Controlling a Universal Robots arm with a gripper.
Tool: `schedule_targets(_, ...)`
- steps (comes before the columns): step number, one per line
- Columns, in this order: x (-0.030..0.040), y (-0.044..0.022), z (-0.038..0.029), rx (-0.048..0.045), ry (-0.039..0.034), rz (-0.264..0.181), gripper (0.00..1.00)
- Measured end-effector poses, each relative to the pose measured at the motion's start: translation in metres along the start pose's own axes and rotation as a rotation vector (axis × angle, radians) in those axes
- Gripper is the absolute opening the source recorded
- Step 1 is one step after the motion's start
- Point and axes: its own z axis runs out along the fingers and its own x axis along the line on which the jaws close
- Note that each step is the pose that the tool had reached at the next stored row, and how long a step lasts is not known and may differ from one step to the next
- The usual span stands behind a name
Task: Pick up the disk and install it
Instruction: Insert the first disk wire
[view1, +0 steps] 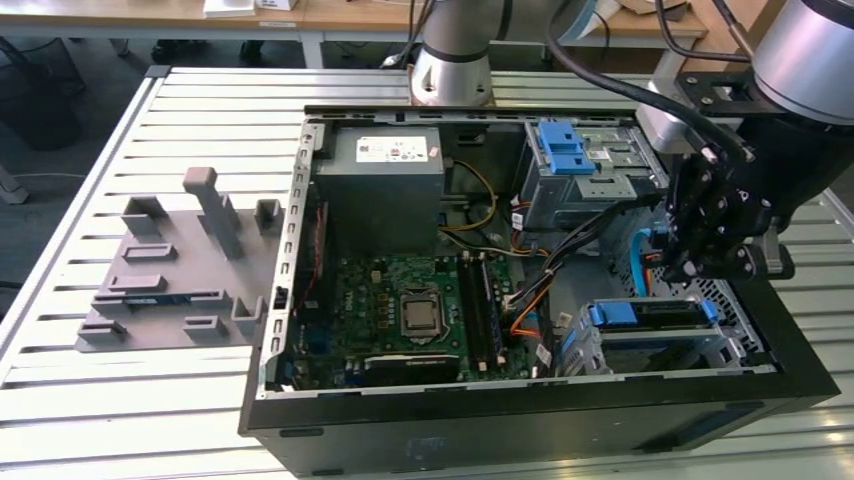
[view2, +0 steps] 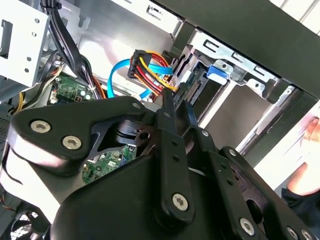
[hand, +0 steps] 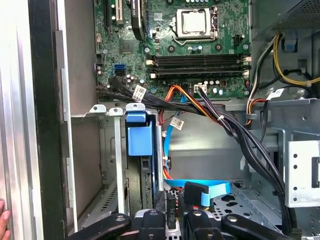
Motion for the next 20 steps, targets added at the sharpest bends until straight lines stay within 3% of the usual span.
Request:
schedule_targets(6,-0.0004,-0.0007,0.0017,0.0,0.0003,0.001,0.24)
schedule_targets(7,-0.0004,-0.0008,0.0017,-0.0001,0.0003,0.001,0.17)
schedule_targets(8,-0.0004,-0.0011,0.0018,-0.0005,0.0002,0.001,0.17)
schedule_targets(13,-0.0005,-0.002,0.0018,-0.0077,0.003,0.02,0.17)
schedule_targets(15,-0.0005,-0.0022,0.0018,-0.0145,0.0117,0.03,0.17)
schedule_targets(18,-0.0005,-0.0028,0.0019,-0.0168,0.0304,0.041,0.17)
schedule_targets(20,-0.0005,-0.0031,0.002,-0.0167,0.0346,0.044,0.17)
